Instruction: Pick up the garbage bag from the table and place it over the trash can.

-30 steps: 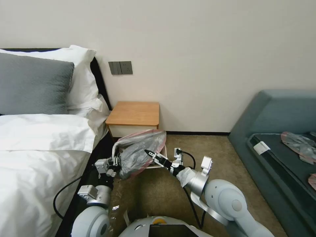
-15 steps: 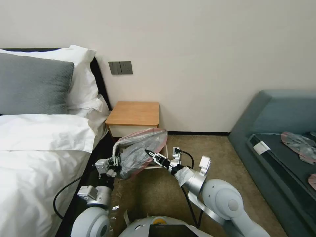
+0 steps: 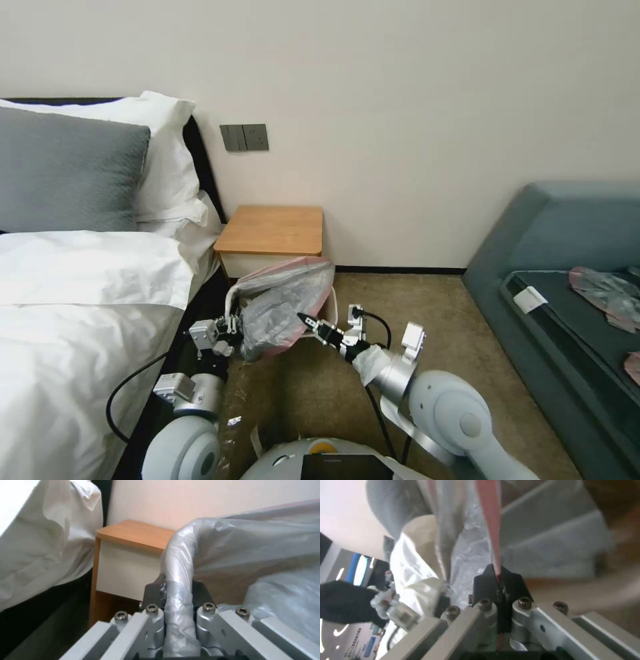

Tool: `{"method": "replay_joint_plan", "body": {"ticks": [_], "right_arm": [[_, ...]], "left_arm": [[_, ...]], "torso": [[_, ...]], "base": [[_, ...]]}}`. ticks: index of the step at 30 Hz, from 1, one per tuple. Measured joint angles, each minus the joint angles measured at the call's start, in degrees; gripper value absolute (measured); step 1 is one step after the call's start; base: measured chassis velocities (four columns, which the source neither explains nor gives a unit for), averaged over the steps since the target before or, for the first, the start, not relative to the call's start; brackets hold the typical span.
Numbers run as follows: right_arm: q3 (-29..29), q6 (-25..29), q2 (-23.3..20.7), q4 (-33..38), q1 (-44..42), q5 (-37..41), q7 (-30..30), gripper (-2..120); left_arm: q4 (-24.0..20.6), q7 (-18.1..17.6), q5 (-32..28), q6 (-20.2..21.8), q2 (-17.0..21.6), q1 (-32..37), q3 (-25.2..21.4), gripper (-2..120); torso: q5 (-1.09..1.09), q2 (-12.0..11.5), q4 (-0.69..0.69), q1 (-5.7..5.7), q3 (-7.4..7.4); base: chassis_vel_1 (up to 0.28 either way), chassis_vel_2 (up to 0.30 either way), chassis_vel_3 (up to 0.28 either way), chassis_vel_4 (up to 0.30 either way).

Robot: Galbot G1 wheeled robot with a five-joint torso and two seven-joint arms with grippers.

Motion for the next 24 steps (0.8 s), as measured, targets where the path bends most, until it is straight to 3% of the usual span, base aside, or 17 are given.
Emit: {"method": "replay_joint_plan", "body": {"ticks": [12, 24], "right_arm": [[1.3, -3.5, 0.4, 0.0, -10.0, -5.7, -2.9, 0], [3.4, -3.6, 0.4, 0.1, -9.0, -13.0, -5.4, 0]], "left_arm": [[0.1, -1.2, -1.8, 0.3, 0.1, -0.6, -0.8, 5], [-1.3, -1.5, -3.8, 0.7, 0.2, -0.3, -1.7, 5]], "torso": [[0.00, 0.0, -0.01, 0.00, 0.00], [0.00, 0.0, 0.00, 0.00, 0.00]], "base": [[0.000, 0.000, 0.000, 0.000], [0.000, 0.000, 0.000, 0.000]]}}
